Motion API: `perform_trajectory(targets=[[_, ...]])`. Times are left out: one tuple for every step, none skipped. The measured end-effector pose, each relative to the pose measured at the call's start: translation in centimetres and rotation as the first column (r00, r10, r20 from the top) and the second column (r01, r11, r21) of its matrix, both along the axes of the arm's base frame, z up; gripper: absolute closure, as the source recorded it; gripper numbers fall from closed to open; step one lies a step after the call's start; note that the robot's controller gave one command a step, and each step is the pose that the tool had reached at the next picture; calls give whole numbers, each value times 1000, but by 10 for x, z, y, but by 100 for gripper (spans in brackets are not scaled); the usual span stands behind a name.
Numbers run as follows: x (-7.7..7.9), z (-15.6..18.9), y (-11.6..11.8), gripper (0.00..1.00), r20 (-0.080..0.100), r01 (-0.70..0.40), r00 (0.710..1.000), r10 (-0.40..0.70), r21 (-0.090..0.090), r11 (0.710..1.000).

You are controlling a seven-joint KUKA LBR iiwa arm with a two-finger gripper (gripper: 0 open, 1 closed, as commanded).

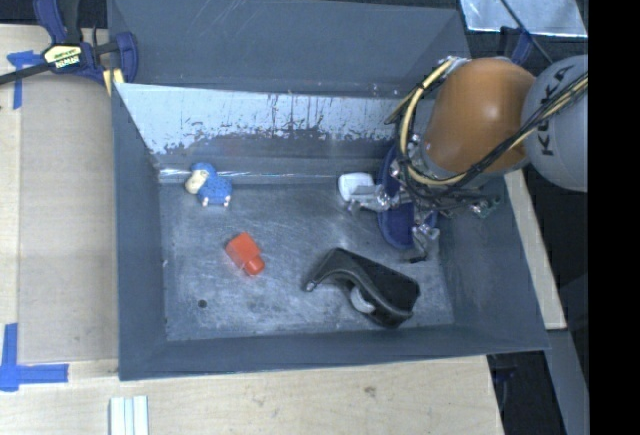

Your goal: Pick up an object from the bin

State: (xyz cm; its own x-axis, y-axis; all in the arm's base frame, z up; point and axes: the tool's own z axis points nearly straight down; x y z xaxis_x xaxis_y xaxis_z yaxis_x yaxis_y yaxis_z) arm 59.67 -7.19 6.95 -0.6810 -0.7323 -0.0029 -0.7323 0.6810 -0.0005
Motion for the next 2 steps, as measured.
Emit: perform_trajectory(targets=[[30,0,-34,0,-5,-66,998,66,-2,998],[31,1,-32,100,-2,-65,998,65,0,998]])
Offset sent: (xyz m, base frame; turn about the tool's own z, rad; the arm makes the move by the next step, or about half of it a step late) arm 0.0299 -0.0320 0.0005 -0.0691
